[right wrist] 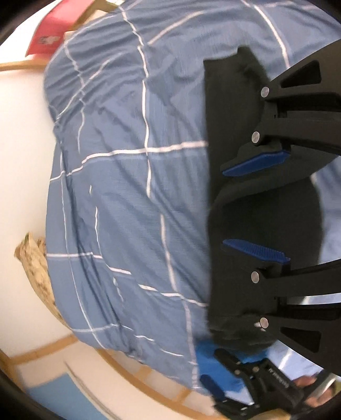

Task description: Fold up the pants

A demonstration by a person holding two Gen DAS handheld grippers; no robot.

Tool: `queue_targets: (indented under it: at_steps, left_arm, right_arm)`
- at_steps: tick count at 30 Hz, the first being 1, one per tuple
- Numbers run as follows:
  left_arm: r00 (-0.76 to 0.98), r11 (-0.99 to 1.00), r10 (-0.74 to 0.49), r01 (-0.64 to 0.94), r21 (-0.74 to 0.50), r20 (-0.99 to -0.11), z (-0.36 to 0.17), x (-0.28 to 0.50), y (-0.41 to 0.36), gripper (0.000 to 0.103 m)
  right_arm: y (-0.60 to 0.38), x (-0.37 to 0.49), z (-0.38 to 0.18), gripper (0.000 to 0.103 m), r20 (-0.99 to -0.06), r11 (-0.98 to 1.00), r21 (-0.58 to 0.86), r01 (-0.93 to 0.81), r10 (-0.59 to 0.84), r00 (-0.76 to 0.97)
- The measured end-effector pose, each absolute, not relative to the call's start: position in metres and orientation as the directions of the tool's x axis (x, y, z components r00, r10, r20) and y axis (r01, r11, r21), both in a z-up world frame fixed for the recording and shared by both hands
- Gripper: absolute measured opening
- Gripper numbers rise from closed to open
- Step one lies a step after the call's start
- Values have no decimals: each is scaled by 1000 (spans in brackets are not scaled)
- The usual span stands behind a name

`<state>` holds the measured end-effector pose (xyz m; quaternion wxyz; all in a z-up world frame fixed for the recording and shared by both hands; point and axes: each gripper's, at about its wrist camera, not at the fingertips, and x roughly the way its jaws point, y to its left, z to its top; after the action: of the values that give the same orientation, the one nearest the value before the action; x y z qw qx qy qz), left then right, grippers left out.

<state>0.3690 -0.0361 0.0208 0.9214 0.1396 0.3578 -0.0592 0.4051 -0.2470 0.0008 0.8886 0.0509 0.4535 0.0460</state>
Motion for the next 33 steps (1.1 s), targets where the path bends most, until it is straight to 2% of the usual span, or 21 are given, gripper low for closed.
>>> queue_targets:
  at_steps: [9,13,16,19,26,33]
  left_arm:
    - [730,903,-185,391,180,-659,15,286,-109,73]
    - [715,868,-255,465,171,-651,1,260,-142,73]
    - [676,850,-316,513,117,-666,-14,249,-165,73]
    - [618,831,-377,555,43,-690,-32,244,-186,73]
    - [533,810,-425,585,-44,-731,-74,251,-219,71]
    - [481,819,-442,561,-122,-757,-95,271,-234,65]
  right_arm:
    - [-272,321,11,52,-780,989,64,-136,134,611]
    - [-288,285,8,52,-754,990,-24,-137,72,653]
    - [-302,265,2,52,-732,990,-50,-131,53,680]
    - [-323,253,-13,52,-734,993,-22,-113,61,676]
    - [-378,242,-61,51,-747,989,145,-14,118,654]
    - [-406,247,-98,40,-751,961,274,34,191,632]
